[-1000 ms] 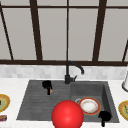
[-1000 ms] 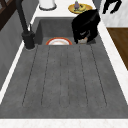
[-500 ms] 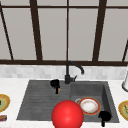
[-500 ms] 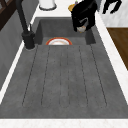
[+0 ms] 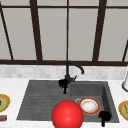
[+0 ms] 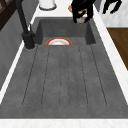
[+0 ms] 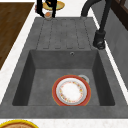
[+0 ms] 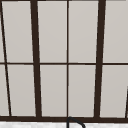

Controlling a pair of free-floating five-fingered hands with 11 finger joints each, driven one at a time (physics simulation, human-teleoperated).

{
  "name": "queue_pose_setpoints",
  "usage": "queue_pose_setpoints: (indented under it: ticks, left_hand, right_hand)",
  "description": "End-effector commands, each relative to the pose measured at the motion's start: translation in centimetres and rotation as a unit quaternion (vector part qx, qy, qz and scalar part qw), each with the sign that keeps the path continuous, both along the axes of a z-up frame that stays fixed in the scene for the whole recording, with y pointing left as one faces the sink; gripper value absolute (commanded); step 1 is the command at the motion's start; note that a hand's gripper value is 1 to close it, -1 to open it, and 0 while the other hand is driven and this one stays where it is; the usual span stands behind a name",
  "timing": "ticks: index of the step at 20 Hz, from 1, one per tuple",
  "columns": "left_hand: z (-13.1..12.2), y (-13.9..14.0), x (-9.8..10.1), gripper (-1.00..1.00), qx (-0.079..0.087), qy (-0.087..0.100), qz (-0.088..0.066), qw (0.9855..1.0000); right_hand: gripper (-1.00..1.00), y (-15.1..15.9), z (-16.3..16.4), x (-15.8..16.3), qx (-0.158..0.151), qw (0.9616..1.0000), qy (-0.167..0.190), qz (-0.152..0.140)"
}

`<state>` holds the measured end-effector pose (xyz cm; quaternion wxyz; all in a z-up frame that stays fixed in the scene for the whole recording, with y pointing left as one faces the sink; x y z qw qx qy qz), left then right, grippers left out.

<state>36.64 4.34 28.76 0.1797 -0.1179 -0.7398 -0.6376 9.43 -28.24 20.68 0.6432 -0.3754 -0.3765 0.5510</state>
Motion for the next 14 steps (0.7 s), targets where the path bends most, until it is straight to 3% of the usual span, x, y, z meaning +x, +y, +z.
queue_pose_setpoints:
  ticks: [1, 8, 14]
  left_hand:
    - [-0.1, -2.7, -0.1, 1.0, 0.008, -0.021, -0.013, 0.9997]
    - [-1.2, -6.3, 0.1, 1.0, 0.002, -0.023, -0.038, 0.999]
    - [-2.5, -8.6, 0.2, 1.0, 0.003, -0.021, -0.047, 0.9987]
  right_hand:
    - [0.0, 0.0, 0.0, 0.0, 0.0, 1.0, 0.0, 0.0]
    - [0.0, 0.0, 0.0, 0.0, 0.0, 1.0, 0.0, 0.0]
    - [0.0, 0.0, 0.0, 0.0, 0.0, 1.0, 0.0, 0.0]
